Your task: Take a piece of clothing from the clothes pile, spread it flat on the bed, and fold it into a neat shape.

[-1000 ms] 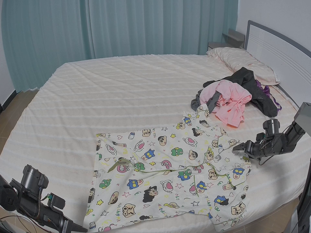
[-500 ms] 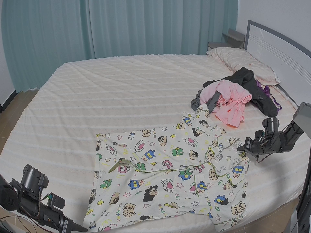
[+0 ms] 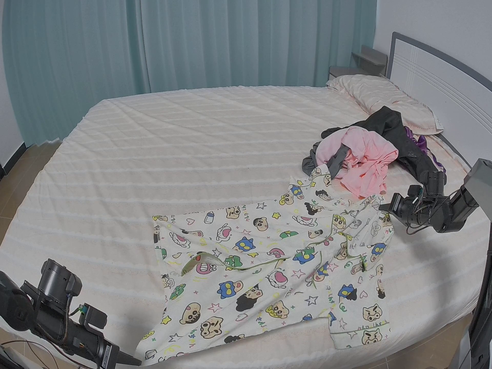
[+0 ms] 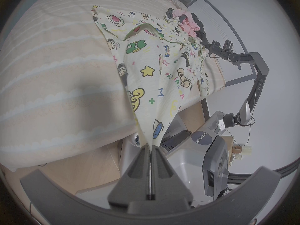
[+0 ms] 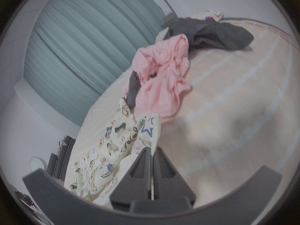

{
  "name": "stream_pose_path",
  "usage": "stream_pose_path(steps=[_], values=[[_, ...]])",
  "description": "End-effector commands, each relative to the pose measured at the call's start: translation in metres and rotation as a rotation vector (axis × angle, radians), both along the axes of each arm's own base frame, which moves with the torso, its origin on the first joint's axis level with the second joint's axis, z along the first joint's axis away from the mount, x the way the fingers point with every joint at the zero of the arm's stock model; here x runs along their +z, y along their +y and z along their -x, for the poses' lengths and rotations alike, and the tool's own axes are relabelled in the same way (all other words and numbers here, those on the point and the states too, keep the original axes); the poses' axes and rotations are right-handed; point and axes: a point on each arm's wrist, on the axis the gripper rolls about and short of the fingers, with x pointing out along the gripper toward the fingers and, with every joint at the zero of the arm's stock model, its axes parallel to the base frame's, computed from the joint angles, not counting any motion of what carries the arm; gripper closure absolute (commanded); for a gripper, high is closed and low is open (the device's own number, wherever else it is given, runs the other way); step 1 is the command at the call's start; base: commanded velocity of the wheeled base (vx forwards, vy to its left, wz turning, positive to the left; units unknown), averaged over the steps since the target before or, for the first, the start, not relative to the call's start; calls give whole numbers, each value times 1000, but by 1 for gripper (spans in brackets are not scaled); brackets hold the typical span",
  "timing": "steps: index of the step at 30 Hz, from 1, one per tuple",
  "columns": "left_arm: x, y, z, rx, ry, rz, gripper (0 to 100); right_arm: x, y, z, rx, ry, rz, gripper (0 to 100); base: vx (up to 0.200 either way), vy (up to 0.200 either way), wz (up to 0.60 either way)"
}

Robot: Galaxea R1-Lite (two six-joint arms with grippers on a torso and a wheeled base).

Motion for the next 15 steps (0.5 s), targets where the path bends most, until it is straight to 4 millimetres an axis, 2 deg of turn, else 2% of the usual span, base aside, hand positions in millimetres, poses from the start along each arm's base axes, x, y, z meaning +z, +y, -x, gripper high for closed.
stream_pose_path(steps=[1,5,6,10,15], values=[[-8,-1,-5,0,38,-8,100,-5,2,-9,-3,-39,-5,100,0,0,0],[-12,-1,-8,0,54,-11,100,-10,5,-19,6,-49,-4,100,0,0,0],[-12,-1,-9,2,56,-11,100,-11,5,-20,6,-46,-5,0,0,0,0],[-12,-1,-9,2,56,-11,100,-12,5,-16,4,-31,-7,0,0,0,0],[-11,-1,-10,2,50,-10,100,11,-10,5,-38,4,-10,0,0,0,0]])
